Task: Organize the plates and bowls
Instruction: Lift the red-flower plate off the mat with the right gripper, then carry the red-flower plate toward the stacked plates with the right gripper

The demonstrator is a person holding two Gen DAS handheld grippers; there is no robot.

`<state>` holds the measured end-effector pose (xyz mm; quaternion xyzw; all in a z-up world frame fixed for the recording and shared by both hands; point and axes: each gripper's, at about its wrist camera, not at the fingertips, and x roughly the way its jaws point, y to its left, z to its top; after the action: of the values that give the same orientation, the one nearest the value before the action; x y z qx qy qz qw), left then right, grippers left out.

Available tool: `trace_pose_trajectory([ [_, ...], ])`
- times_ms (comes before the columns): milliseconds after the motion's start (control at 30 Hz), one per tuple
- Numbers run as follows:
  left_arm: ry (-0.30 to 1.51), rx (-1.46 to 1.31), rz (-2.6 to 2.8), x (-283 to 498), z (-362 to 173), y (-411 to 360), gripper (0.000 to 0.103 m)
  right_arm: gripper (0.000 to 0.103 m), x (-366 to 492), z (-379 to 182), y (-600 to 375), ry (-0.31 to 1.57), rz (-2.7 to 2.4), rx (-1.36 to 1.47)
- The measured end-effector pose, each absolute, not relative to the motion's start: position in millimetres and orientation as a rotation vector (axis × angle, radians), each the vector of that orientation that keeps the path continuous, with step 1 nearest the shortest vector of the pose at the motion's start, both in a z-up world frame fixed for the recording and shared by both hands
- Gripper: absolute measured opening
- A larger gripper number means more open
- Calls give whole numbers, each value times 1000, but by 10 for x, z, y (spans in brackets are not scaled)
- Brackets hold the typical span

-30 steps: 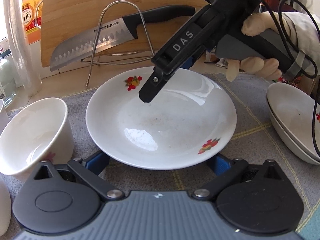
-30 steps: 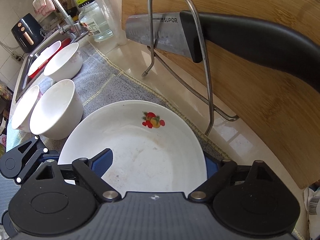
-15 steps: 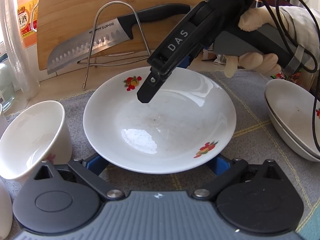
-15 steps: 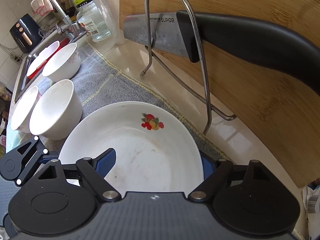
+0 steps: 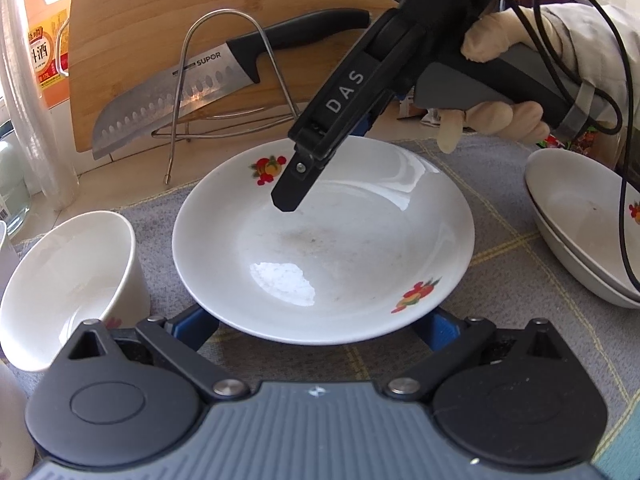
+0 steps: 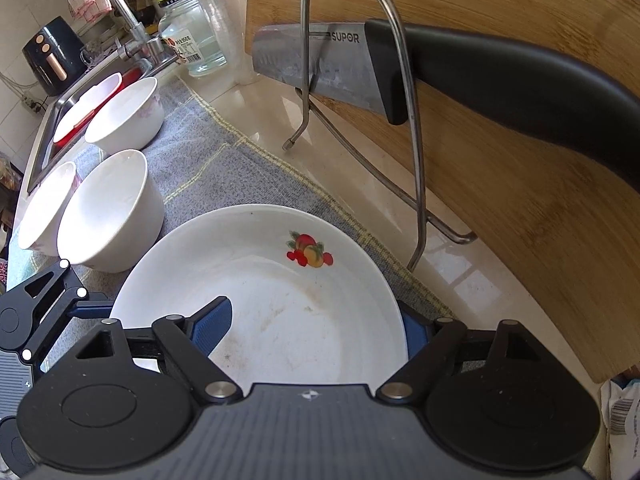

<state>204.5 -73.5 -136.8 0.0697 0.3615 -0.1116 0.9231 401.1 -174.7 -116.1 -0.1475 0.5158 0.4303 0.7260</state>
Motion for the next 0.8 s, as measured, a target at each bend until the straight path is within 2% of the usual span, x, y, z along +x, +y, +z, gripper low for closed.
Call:
trace_pose_trajectory([
  [800,734,133,-244,1915,-1209,-757,101,88,3814,-946,-1884,1131,946,-293],
])
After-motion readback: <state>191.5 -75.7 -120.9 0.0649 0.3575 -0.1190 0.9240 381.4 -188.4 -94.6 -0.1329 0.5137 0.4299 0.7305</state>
